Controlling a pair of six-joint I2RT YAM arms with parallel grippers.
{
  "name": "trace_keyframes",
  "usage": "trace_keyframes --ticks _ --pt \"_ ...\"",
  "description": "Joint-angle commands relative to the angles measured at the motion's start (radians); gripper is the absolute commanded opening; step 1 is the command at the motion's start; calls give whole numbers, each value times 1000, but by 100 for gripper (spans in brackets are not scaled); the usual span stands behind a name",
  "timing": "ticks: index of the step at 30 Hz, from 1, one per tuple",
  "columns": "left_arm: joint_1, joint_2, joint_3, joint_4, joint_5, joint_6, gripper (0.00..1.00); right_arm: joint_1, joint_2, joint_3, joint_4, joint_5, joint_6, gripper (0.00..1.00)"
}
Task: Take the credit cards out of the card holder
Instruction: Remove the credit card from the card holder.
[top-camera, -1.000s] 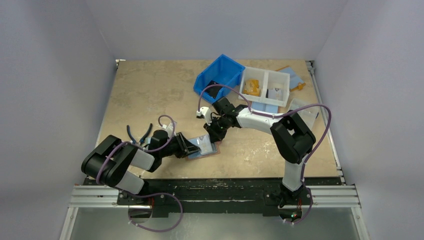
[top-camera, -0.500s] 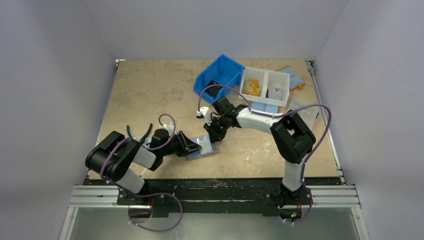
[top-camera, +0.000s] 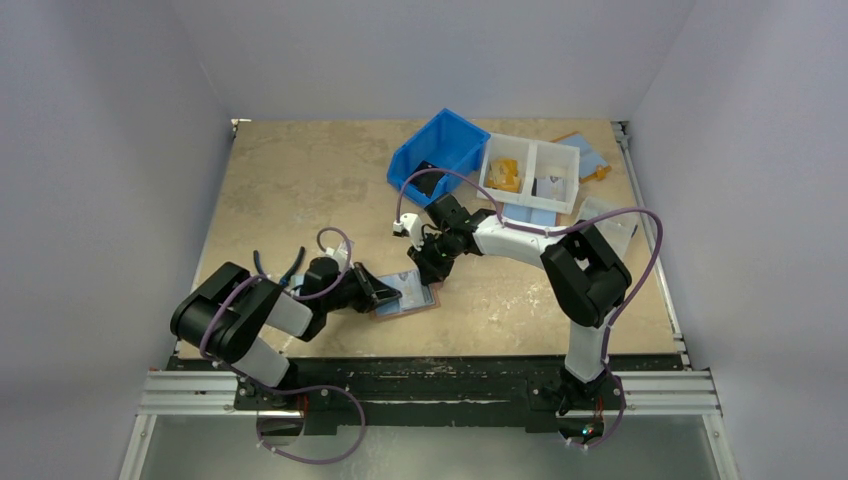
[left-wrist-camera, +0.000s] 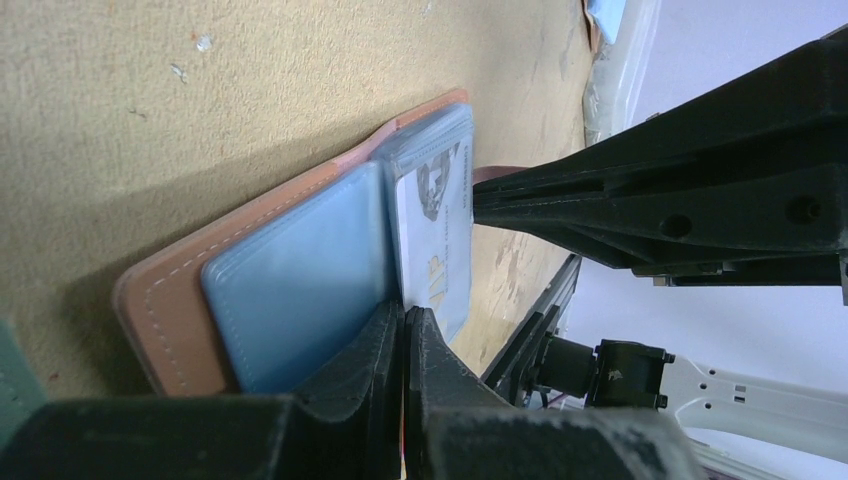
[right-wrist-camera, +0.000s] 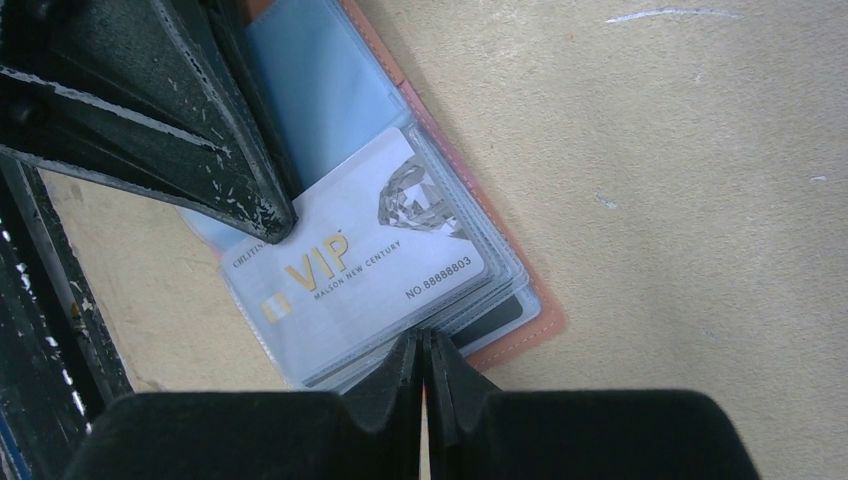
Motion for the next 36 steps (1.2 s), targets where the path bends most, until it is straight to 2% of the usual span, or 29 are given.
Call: trace_keyframes --ticks 1,22,28,32,36 --pt "29 -52 -20 -26 13 73 0 -20 105 -60 -57 216 -53 12" --pt "68 -51 -29 -60 175 121 0 -21 103 -56 -73 168 -68 12" --pt "68 -87 -29 -75 151 112 0 -21 97 -55 -77 160 -71 12" --pt "68 -99 -13 -81 125 99 13 -21 95 -52 -83 143 -79 13" --pt "68 -95 8 -88 99 95 21 -21 93 -52 -87 134 -84 13"
